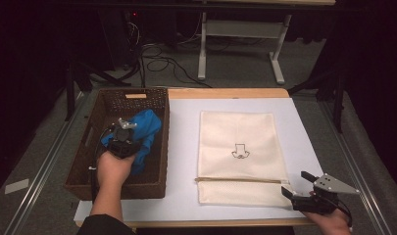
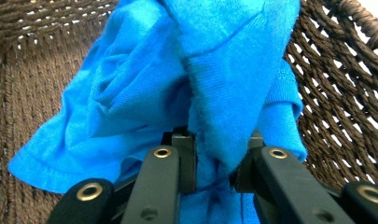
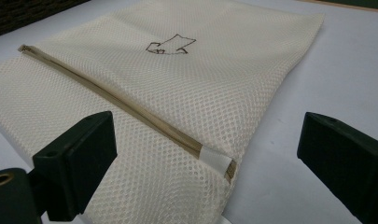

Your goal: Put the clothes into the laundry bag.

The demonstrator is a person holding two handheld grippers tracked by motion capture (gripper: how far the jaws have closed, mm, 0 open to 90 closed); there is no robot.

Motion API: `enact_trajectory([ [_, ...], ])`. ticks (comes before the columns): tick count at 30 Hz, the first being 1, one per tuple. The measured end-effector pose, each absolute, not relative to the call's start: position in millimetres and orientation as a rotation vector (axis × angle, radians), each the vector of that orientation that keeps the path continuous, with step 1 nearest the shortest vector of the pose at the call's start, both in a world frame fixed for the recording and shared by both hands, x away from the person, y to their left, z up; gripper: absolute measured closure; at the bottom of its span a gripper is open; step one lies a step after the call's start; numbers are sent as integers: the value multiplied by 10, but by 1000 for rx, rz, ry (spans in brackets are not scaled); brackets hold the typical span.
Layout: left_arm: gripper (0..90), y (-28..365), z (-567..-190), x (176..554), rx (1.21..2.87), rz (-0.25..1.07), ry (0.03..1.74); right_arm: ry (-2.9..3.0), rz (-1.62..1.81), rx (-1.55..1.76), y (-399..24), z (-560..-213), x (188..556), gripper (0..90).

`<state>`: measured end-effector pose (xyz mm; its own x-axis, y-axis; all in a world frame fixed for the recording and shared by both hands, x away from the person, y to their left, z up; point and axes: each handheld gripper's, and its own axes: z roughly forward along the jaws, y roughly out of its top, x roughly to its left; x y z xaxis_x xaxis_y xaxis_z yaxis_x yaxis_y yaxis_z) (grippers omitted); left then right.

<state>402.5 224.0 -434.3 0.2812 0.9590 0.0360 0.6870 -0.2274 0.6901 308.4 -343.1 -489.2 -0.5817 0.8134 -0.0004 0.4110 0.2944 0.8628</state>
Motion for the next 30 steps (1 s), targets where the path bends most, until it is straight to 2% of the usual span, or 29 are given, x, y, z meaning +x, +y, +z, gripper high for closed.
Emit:
enact_trajectory([
  [9, 756, 2273, -4269, 3910, 1874, 753, 1429, 2093, 1250, 1093, -3454, -4896, 3080, 53],
  [20, 755, 2238, -4179, 3697, 1762, 948, 1272, 2101, 1260, 1057, -3407, -4907, 3095, 3],
  [30, 754, 2290, -4134, 3579, 1633, 1015, 1224, 2080, 1261, 1058, -3420, -4903, 3086, 2],
])
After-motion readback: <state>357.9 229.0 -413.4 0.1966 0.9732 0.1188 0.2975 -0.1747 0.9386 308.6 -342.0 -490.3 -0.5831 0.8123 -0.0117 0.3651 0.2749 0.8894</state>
